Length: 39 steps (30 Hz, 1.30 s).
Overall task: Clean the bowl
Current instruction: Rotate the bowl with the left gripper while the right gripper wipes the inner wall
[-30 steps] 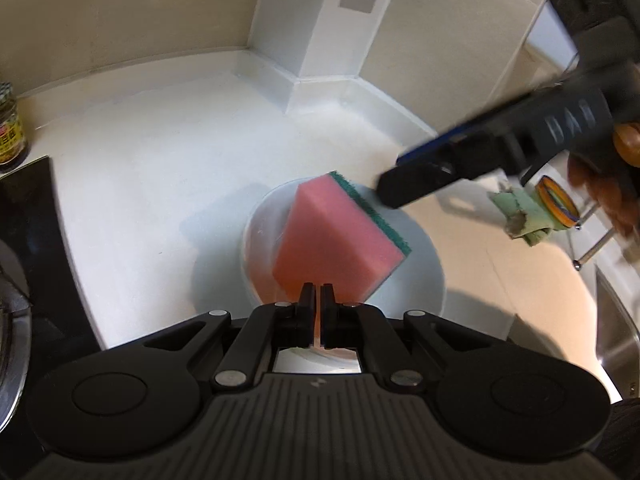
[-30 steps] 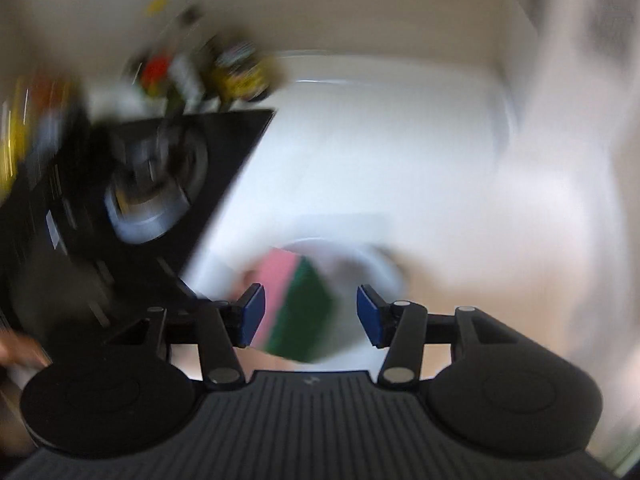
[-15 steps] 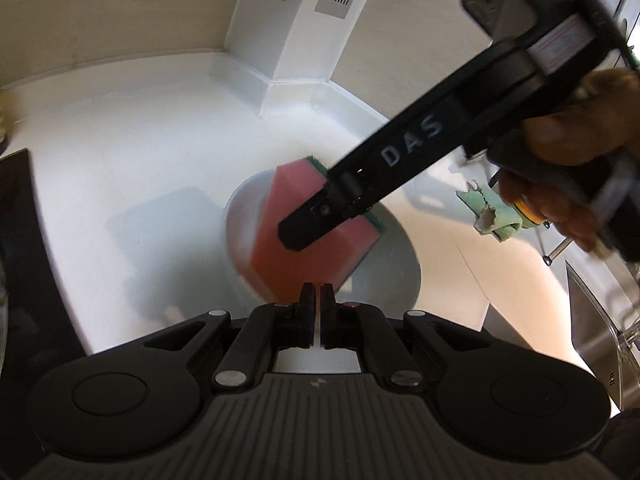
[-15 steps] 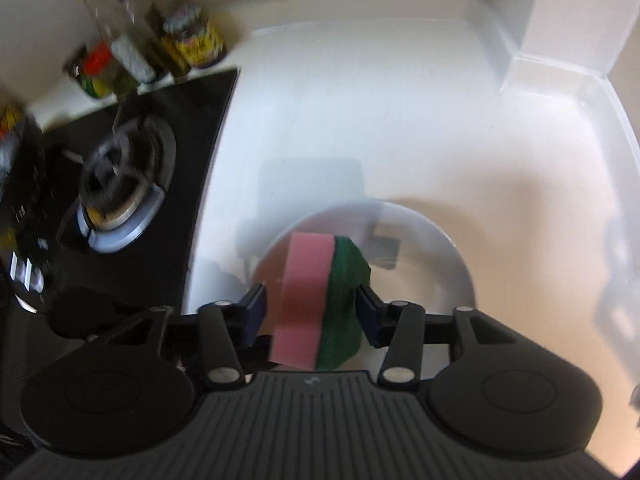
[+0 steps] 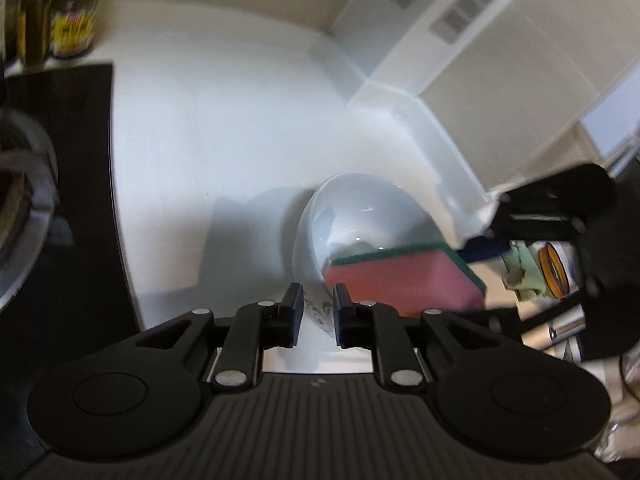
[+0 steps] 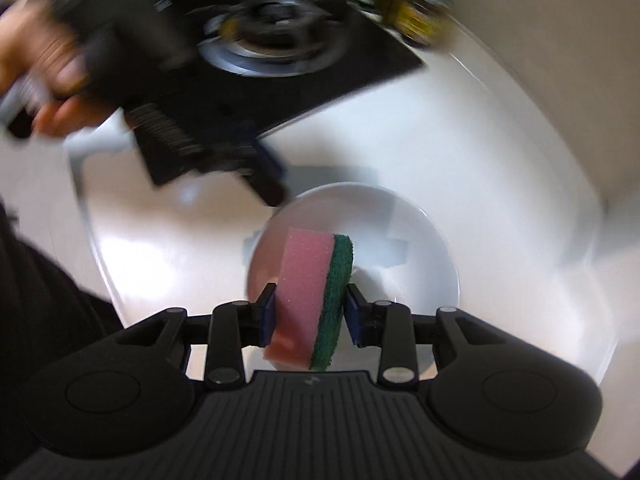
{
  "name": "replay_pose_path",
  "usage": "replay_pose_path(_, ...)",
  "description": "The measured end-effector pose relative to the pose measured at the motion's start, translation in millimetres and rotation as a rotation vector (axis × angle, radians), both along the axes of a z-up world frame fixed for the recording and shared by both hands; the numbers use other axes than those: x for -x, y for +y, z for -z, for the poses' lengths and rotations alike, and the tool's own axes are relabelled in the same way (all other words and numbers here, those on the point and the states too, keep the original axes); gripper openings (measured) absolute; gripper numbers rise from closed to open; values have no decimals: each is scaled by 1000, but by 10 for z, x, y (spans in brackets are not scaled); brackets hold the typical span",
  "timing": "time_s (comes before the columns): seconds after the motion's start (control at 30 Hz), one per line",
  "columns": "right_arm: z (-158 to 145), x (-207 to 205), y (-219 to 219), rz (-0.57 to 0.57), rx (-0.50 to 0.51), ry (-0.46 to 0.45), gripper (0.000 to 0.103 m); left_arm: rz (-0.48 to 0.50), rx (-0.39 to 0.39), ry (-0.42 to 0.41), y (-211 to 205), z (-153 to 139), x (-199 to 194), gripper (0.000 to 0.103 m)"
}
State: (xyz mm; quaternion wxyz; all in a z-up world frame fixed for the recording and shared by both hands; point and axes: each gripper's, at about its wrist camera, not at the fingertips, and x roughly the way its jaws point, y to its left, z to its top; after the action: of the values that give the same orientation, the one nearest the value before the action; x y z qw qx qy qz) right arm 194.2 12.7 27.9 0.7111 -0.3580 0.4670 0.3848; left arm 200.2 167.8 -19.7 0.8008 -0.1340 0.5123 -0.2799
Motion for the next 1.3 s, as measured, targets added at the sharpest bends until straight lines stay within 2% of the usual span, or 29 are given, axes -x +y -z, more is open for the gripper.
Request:
replay_pose_path(0.13,-13,144,-36,-123,8,-24,30,-35,-38,40,-168,48,-47,24)
replay_pose_path(0.23,-24,166,-104,-172,-4,-24,31,-56,-113,53,-351,89,-67,24)
replay_pose_path(0.4,-14,145,-139,-231,-13,-14,31,-111,-214,28,-486,116,31,19)
replay_pose_path(0.57,55,107,-51,-233,7,-21,31,-156,-200,30,-439,143,79,19)
replay_pose_path(0.77,146,12,-17,-186,-5,9,31,-157,-185,16,-405,165,103,19)
replay_pose_path(0.97,84,149,-12,-349,102,23,31,-139,-191,-16,-412,158,90,10)
replay_pose_path(1.1,130,338,85,-431,183,-19,31,-130,-225,-34,-471,143,78,6)
replay_pose_path(1.2,73,381,41,-426,172,-16,30,-121,-248,-45,-520,134,81,5)
replay_pose_path(1.3,13,411,-71,-427,155,-28,30,-146,-234,-37,-511,144,92,5)
